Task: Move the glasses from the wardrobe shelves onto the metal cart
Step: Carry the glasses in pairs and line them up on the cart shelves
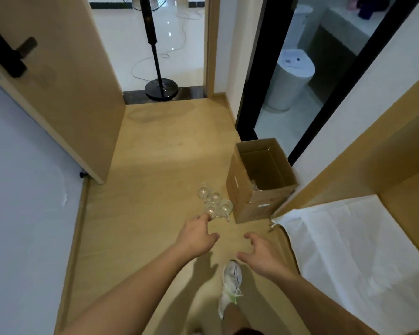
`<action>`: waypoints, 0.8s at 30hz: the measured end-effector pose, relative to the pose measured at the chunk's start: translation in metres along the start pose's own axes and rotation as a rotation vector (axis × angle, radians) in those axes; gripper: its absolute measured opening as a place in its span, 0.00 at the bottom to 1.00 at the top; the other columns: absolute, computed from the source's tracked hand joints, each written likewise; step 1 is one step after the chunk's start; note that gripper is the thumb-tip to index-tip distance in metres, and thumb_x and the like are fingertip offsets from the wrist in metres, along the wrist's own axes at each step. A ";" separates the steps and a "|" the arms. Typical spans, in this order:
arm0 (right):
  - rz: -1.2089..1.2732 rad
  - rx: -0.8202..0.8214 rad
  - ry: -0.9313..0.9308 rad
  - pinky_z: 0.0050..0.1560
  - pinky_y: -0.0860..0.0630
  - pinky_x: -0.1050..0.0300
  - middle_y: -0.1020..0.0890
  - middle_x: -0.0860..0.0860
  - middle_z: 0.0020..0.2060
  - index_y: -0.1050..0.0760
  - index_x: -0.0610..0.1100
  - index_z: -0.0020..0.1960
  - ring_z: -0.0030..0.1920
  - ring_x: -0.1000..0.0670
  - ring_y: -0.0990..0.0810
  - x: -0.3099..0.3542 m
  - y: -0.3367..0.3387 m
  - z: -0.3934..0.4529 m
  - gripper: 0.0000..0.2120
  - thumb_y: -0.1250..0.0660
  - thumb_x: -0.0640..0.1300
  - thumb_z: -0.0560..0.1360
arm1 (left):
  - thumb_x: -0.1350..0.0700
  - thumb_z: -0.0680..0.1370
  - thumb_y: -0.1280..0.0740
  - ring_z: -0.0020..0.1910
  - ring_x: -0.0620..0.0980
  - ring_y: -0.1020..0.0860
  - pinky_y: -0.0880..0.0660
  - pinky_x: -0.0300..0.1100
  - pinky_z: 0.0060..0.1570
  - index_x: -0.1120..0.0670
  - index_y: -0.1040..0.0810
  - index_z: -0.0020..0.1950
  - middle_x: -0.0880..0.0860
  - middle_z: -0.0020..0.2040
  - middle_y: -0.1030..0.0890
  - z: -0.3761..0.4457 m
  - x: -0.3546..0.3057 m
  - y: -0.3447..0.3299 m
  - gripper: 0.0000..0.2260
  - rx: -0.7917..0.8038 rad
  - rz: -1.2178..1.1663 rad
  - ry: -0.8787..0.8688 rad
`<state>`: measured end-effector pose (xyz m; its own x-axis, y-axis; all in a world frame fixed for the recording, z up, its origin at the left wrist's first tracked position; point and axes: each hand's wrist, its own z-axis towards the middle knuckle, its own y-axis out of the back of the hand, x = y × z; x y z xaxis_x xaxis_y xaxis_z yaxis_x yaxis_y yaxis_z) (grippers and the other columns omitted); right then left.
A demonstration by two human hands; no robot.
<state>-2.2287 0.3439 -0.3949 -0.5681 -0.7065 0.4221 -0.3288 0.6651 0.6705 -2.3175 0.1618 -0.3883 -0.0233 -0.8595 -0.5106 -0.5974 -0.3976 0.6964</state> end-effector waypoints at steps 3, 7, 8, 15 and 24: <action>-0.008 0.046 0.003 0.63 0.27 0.54 0.23 0.45 0.66 0.30 0.48 0.73 0.66 0.46 0.25 0.003 0.008 0.045 0.31 0.27 0.56 0.74 | 0.46 0.79 0.31 0.69 0.55 0.28 0.32 0.43 0.64 0.53 0.30 0.73 0.54 0.70 0.26 0.031 0.004 0.003 0.24 -0.030 -0.057 0.069; 0.053 0.131 -0.021 0.59 0.27 0.56 0.22 0.45 0.65 0.29 0.46 0.71 0.63 0.46 0.23 0.009 0.020 0.097 0.27 0.28 0.53 0.75 | 0.44 0.79 0.31 0.66 0.54 0.26 0.32 0.42 0.60 0.52 0.28 0.71 0.55 0.68 0.24 0.063 0.005 0.002 0.23 -0.012 -0.131 0.183; 0.081 0.149 -0.025 0.58 0.27 0.55 0.22 0.45 0.65 0.28 0.46 0.71 0.63 0.46 0.23 0.010 0.024 0.109 0.26 0.28 0.51 0.76 | 0.44 0.79 0.30 0.66 0.55 0.26 0.31 0.42 0.60 0.53 0.28 0.71 0.56 0.68 0.24 0.073 0.006 0.000 0.24 0.011 -0.133 0.207; 0.234 0.162 -0.141 0.51 0.30 0.58 0.21 0.45 0.62 0.27 0.44 0.70 0.53 0.49 0.24 -0.013 0.033 0.189 0.26 0.26 0.51 0.75 | 0.45 0.77 0.28 0.56 0.51 0.23 0.30 0.40 0.52 0.50 0.25 0.67 0.52 0.66 0.22 0.161 0.012 -0.019 0.20 -0.018 -0.350 0.445; 0.290 0.150 -0.286 0.51 0.29 0.57 0.19 0.46 0.56 0.24 0.45 0.66 0.52 0.49 0.22 -0.042 -0.006 0.287 0.21 0.27 0.51 0.76 | 0.45 0.78 0.28 0.58 0.51 0.22 0.30 0.40 0.51 0.53 0.23 0.65 0.50 0.62 0.21 0.262 0.040 -0.090 0.20 0.089 -0.481 0.507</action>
<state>-2.4198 0.4391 -0.5921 -0.8323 -0.4039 0.3796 -0.2189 0.8687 0.4443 -2.4742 0.2477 -0.6032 0.6232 -0.6476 -0.4385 -0.5114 -0.7616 0.3980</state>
